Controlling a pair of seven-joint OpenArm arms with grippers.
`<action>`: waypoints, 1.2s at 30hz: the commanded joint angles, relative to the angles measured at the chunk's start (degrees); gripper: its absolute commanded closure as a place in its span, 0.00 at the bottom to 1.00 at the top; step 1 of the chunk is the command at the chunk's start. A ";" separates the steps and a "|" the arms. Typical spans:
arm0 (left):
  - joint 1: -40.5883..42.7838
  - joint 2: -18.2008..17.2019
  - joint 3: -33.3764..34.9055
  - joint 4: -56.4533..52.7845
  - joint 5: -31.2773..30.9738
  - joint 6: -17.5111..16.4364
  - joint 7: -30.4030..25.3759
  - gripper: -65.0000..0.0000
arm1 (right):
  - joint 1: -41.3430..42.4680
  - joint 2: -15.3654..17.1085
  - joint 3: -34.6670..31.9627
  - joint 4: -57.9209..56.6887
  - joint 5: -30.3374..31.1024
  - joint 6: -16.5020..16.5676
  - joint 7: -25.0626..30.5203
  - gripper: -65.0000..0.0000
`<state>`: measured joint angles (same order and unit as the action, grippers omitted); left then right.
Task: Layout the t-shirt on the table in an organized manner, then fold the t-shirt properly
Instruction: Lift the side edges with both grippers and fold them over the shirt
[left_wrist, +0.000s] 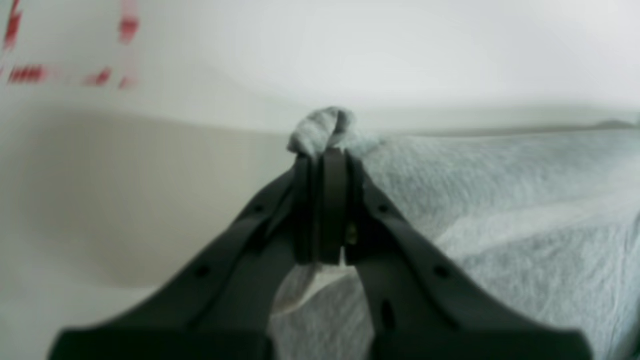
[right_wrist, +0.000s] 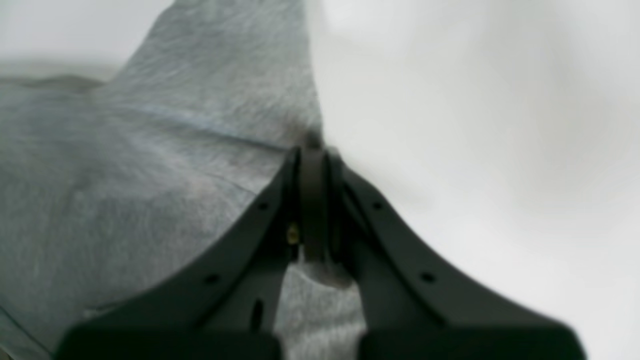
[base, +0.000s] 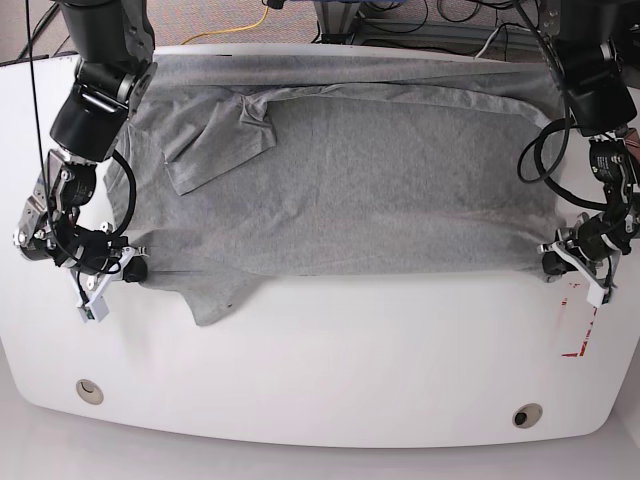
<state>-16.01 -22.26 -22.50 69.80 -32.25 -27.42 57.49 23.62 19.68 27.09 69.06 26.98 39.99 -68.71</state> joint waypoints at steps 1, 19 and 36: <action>-0.56 -1.34 -1.54 2.60 -0.85 0.03 0.57 1.00 | 0.34 1.02 0.29 5.10 1.02 0.01 -1.14 1.00; 9.46 -1.43 -2.69 12.35 -1.99 0.03 2.68 1.00 | -12.14 -0.74 9.35 25.05 1.11 0.01 -11.29 1.00; 12.45 -4.33 -2.69 14.55 -1.55 -4.89 10.86 1.00 | -24.36 -2.06 10.05 32.88 1.11 0.01 -11.29 0.81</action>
<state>-2.70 -24.86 -24.93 83.42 -32.91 -31.09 68.40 -0.45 16.49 36.75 99.07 27.64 40.01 -80.88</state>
